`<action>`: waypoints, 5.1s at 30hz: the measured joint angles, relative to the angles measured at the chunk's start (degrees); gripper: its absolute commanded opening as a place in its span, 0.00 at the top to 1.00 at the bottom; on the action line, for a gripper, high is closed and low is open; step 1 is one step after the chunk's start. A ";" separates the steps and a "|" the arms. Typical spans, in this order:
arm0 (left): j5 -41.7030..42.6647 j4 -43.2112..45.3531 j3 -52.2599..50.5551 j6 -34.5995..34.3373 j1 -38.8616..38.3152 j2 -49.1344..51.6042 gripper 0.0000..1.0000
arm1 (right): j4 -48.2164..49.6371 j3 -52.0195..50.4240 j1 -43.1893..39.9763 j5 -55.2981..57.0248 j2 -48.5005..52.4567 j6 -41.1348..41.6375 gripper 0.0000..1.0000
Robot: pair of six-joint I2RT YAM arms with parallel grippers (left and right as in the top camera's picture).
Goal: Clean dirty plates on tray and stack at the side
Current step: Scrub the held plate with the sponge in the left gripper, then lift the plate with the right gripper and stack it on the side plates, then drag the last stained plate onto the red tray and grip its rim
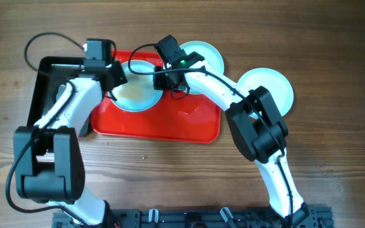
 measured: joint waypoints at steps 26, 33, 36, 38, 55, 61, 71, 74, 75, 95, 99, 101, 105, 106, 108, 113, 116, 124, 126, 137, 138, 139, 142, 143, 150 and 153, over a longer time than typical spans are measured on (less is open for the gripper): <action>7.48 -1.05 0.00 -5.95 7.26 0.00 0.96 | -20.57 -1.31 12.72 58.05 -21.73 -14.82 0.96; 7.89 -1.09 0.00 -5.97 7.26 0.00 0.96 | -21.46 -1.40 23.74 88.67 -21.73 -12.44 0.96; 7.89 -1.09 0.00 -5.97 7.26 0.00 0.96 | -21.46 -1.40 24.85 94.31 -21.73 -11.89 0.96; 7.89 -1.09 0.00 -5.97 7.26 0.00 0.96 | -21.46 -1.42 24.85 95.36 -21.73 -11.30 0.96; 7.65 -1.11 0.00 -5.44 7.26 0.00 0.96 | -30.56 -1.73 -21.18 13.44 -23.43 -17.00 0.96; 7.21 -1.09 0.00 -4.98 7.26 0.00 0.96 | -35.50 -1.84 -36.70 8.83 -25.31 -20.46 0.96; 6.97 -1.09 0.00 -4.81 7.26 0.00 0.96 | -25.20 -23.98 -50.03 8.79 -26.38 -19.91 0.96; 6.97 -0.72 0.00 -4.81 7.26 0.00 0.96 | -20.83 -29.46 -50.23 8.31 -26.38 -19.71 0.89; 6.97 -0.57 0.00 -4.81 7.26 0.00 0.96 | -20.06 -30.45 -50.23 7.98 -26.38 -19.71 0.84; 6.97 0.22 0.00 -4.81 7.06 0.00 0.96 | -5.22 -17.03 -20.17 1.18 -25.33 -3.48 0.58; 6.97 0.24 0.00 -4.81 7.02 0.00 0.96 | -7.69 -17.05 -15.21 4.79 -19.12 3.98 0.62; 6.97 0.24 0.00 -4.81 7.02 0.00 0.96 | -8.09 -17.05 -13.44 5.68 -16.85 6.40 0.66; 6.97 0.22 0.00 -4.81 7.02 0.00 0.96 | -7.56 -17.16 -12.52 6.34 -14.67 9.97 0.80; 6.97 0.22 0.00 -4.81 7.02 0.00 0.96 | -7.45 -17.16 -12.55 6.34 -14.29 10.60 0.87; 6.97 0.22 0.00 -4.81 7.02 0.00 0.96 | -7.21 -17.25 -12.59 6.25 -12.90 11.26 0.94; 6.97 0.22 0.00 -4.81 7.02 0.00 0.96 | -6.56 -17.46 -12.59 2.01 -12.33 8.85 0.96; 6.97 0.24 0.00 -4.81 7.02 0.00 0.96 | -7.19 -17.46 -12.17 0.11 -12.33 7.28 0.92; 6.97 0.24 0.00 -4.81 7.02 0.00 0.96 | -12.68 -13.60 -7.74 -2.80 -11.89 -2.32 0.38; 6.97 0.24 0.00 -4.81 7.02 0.00 0.96 | -12.94 -9.05 -8.22 -2.73 -11.76 -8.96 0.37; 6.97 0.22 0.00 -4.81 7.02 0.00 0.96 | -0.70 -3.93 -8.63 2.32 -7.98 -36.59 0.43; 6.97 0.26 0.00 -4.81 7.02 0.00 0.96 | -0.20 -3.93 -8.63 1.70 -6.71 -37.51 0.44; 6.97 0.24 0.00 -4.81 7.02 0.00 0.96 | 0.81 -3.93 -8.63 1.07 -4.70 -38.64 0.44; 6.97 0.22 0.00 -4.81 7.02 0.00 0.96 | 4.04 -3.82 -8.63 0.66 -2.01 -39.06 0.56; 6.97 0.24 0.00 -4.81 7.02 0.00 0.96 | 4.15 -3.82 -8.63 0.66 -1.99 -38.84 0.65; 6.97 0.24 0.00 -4.81 7.02 0.00 0.96 | 0.02 -3.08 -8.63 -0.24 -1.60 -29.90 0.96; 6.97 0.24 0.00 -4.81 7.02 0.00 0.96 | -4.90 -2.34 -8.63 -1.11 -1.62 -22.01 0.96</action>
